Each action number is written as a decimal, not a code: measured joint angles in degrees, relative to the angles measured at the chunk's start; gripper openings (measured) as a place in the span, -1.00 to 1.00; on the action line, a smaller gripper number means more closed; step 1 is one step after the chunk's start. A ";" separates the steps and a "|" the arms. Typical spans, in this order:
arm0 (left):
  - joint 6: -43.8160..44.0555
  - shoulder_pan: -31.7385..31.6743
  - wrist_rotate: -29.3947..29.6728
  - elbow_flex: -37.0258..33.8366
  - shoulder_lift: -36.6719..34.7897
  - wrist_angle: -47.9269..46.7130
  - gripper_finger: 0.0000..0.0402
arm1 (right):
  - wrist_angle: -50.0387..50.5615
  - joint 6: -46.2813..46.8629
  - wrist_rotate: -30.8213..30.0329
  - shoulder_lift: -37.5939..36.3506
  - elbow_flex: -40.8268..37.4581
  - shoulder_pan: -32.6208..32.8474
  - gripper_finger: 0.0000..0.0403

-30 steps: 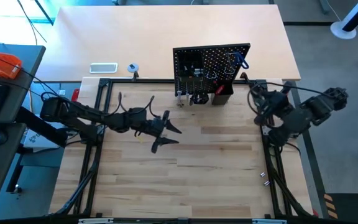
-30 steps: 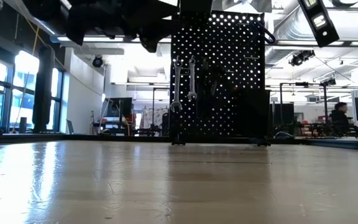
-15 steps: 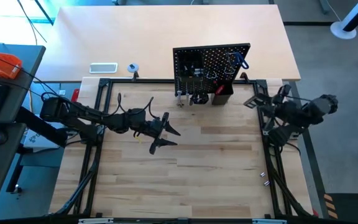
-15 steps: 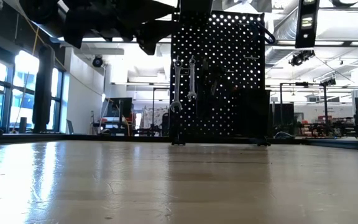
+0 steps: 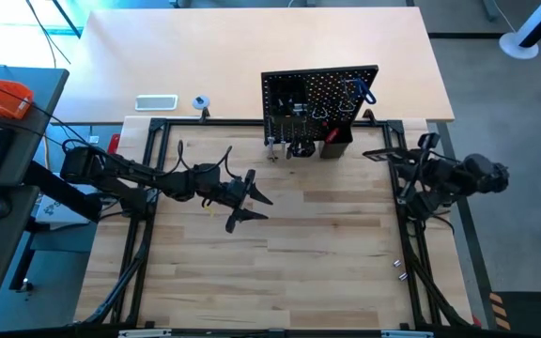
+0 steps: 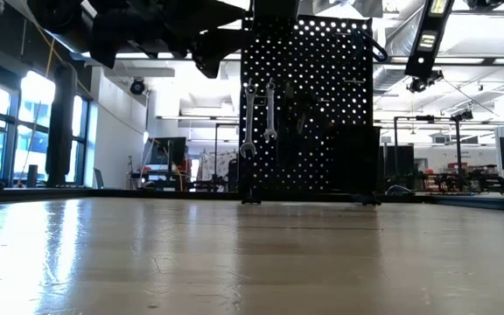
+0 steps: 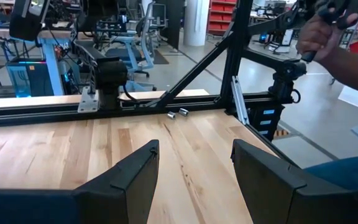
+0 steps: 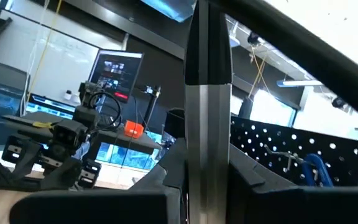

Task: Hang tools onto peg board
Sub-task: Put the black spirit level into the bottom black bin on the peg board

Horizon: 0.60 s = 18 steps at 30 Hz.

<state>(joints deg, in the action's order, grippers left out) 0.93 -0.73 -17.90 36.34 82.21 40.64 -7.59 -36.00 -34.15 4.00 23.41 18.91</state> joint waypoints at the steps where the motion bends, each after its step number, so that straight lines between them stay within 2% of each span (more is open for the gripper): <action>1: 0.00 0.00 0.01 0.00 0.00 0.00 -0.02 | 0.10 0.04 1.01 0.12 -0.03 -0.87 -0.77; 11: -0.02 0.00 0.05 0.02 0.00 1.31 -0.02 | 4.05 4.66 8.18 1.17 -0.16 -8.73 -0.77; 15: -0.02 0.00 0.07 0.02 0.00 1.30 -0.02 | 2.96 5.35 8.26 2.70 -2.83 -11.60 -0.77; 18: 0.09 0.00 0.07 0.02 0.00 1.27 -0.02 | 0.76 5.35 10.85 4.08 -4.09 -14.42 -0.77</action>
<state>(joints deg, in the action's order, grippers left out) 1.02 -0.73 -17.82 36.36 82.21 41.91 -6.83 -30.65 -23.29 8.09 19.32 4.49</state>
